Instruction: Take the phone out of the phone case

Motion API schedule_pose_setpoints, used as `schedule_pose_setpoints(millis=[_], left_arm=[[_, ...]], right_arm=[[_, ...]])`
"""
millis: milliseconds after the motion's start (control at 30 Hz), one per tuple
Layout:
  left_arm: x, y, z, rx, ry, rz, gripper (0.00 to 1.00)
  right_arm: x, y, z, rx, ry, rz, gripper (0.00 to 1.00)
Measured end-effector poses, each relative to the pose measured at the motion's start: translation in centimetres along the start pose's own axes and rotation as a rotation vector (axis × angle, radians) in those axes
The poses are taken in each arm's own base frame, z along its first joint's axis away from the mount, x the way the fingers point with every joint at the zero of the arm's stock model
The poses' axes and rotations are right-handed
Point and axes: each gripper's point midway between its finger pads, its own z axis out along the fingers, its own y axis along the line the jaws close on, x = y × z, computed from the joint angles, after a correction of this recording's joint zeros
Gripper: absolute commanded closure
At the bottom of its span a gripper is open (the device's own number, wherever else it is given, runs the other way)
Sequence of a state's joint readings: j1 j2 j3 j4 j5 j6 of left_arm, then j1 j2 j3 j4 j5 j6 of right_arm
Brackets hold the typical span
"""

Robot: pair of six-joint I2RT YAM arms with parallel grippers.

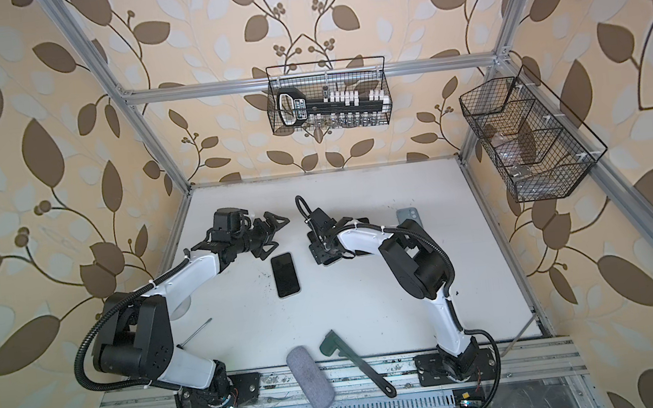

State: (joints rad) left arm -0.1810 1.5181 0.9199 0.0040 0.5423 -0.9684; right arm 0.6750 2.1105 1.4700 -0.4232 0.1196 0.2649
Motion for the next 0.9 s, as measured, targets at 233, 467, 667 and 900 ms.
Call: schedule_pose_setpoints(millis=[233,467,667,900], left_arm=[[-0.2,0.1,-0.1,0.000,-0.004,-0.004,0.01],[-0.1,0.2,0.1,0.004,0.002,-0.004,0.01],[0.0,0.7,0.9,-0.005,0.014,-0.007,0.01],[1.6,1.2,3.1,0.001,0.076,-0.006,0.01]], right_arm=[[-0.1,-0.2,0.0,-0.014,0.007,-0.004,0.32],[-0.3,-0.7,0.0,-0.028,0.010,-0.001,0.34],[-0.4,-1.5,-0.2,-0.044,0.015,0.019,0.35],[-0.5,-2.1,-1.1,-0.076,0.015,0.044,0.36]])
